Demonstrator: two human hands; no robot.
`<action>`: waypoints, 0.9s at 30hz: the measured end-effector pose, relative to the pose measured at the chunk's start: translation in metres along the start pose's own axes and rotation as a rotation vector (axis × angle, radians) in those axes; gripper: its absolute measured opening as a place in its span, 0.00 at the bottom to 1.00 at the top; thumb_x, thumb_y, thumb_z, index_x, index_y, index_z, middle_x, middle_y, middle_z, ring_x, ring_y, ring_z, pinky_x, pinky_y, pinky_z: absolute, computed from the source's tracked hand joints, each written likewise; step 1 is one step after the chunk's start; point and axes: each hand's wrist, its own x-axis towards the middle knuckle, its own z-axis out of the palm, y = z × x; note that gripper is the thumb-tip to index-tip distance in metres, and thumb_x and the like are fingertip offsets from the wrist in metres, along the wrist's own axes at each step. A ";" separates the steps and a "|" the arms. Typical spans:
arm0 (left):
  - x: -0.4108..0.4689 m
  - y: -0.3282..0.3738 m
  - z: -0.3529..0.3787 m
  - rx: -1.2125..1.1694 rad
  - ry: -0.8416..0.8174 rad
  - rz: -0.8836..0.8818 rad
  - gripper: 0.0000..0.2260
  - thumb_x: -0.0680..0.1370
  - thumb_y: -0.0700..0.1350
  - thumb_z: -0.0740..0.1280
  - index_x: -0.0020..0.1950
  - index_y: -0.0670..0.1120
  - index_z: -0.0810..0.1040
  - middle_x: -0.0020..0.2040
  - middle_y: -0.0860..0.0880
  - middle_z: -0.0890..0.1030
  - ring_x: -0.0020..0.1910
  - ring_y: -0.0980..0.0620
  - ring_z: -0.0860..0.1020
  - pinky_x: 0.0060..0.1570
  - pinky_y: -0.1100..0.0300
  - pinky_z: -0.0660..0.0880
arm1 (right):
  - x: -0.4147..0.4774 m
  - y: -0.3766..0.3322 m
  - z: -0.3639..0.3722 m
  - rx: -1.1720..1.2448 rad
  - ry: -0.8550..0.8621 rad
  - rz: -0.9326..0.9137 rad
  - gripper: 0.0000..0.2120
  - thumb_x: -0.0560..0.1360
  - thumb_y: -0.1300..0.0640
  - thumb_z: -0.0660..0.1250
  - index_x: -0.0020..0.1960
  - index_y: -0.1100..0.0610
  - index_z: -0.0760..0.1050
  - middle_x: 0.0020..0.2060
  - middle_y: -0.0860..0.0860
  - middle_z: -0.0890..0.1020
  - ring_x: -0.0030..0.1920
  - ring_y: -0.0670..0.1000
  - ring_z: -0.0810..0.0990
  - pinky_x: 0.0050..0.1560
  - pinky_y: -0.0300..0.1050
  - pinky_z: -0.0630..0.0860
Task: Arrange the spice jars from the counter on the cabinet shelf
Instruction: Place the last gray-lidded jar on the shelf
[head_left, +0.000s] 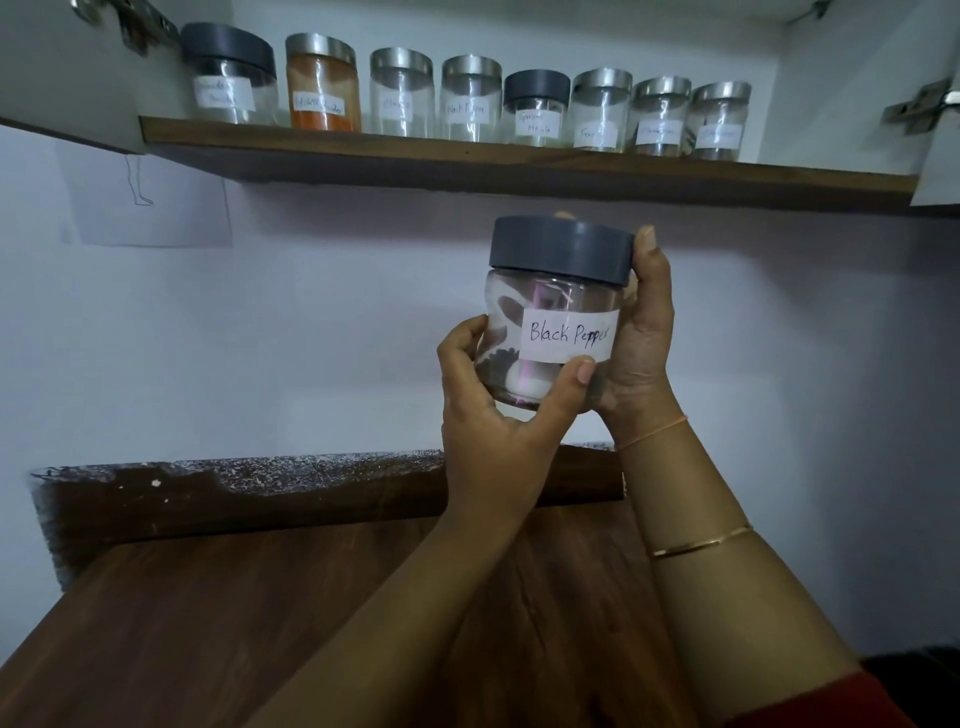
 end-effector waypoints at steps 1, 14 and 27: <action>0.000 -0.002 0.003 0.001 -0.012 -0.004 0.26 0.65 0.64 0.68 0.58 0.62 0.61 0.59 0.55 0.75 0.57 0.59 0.76 0.46 0.63 0.79 | 0.000 -0.003 -0.003 -0.024 0.009 0.008 0.41 0.54 0.35 0.76 0.61 0.54 0.74 0.53 0.56 0.81 0.49 0.57 0.82 0.50 0.53 0.79; 0.013 -0.036 0.090 -0.151 -0.212 -0.182 0.22 0.71 0.58 0.66 0.61 0.54 0.64 0.52 0.63 0.75 0.49 0.73 0.76 0.42 0.75 0.74 | 0.005 -0.060 -0.077 -0.407 0.185 -0.096 0.34 0.59 0.35 0.74 0.57 0.54 0.74 0.54 0.54 0.78 0.53 0.57 0.78 0.50 0.50 0.77; 0.020 -0.066 0.206 0.049 -0.065 -0.154 0.27 0.69 0.60 0.69 0.63 0.57 0.61 0.56 0.57 0.72 0.49 0.65 0.76 0.43 0.72 0.74 | 0.004 -0.098 -0.183 -0.646 0.244 0.060 0.38 0.65 0.39 0.67 0.73 0.46 0.60 0.64 0.50 0.76 0.59 0.51 0.79 0.57 0.48 0.79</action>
